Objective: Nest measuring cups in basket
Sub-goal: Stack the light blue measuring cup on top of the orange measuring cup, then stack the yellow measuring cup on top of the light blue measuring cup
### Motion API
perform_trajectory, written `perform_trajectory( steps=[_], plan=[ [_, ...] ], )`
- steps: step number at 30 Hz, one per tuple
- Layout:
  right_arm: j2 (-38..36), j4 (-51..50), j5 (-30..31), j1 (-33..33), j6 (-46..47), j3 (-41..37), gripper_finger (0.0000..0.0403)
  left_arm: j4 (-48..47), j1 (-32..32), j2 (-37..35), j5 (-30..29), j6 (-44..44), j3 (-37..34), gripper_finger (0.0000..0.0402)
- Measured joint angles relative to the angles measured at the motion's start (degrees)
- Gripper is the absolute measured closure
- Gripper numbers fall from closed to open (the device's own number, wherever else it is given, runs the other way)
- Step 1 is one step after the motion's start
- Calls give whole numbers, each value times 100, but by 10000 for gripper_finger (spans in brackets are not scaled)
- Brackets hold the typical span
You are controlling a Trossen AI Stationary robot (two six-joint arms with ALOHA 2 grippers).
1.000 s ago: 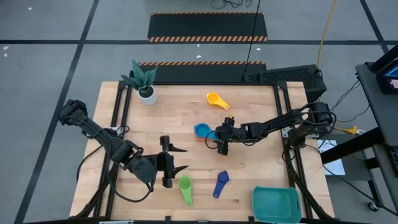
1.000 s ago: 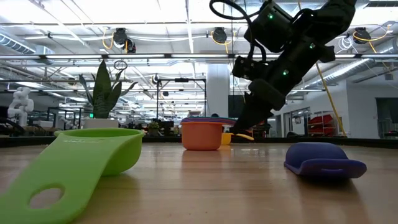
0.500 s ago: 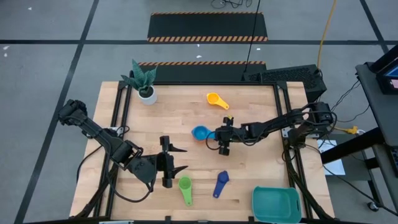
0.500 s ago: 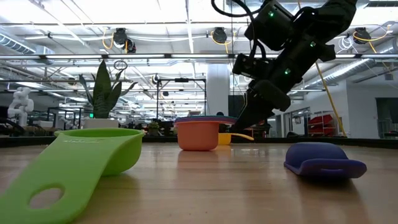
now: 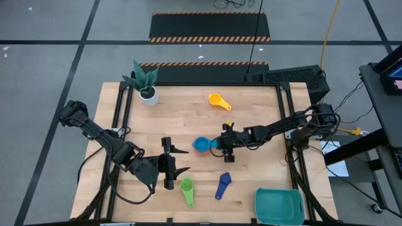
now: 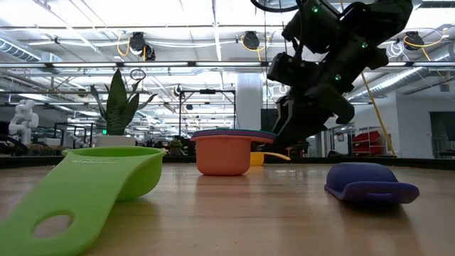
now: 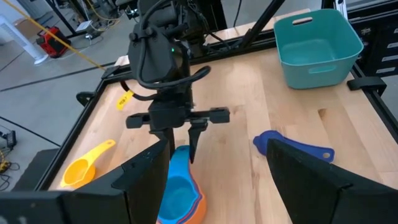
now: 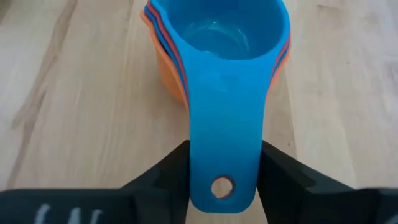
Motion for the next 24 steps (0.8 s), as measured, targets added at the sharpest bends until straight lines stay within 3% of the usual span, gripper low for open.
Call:
perform_trajectory(
  steps=[11, 18, 24],
  plan=[
    [-8, 8, 145, 9, 210, 0, 159, -91, 10, 0, 0, 489, 0, 131],
    [-500, -84, 510, 11, 80, 0, 150, -887, 263, -2, -4, 387, 0, 131],
    [-1107, -45, 1337, -52, -462, 2, 150, -1211, 866, -34, -161, 210, -446, 131]
  ],
)
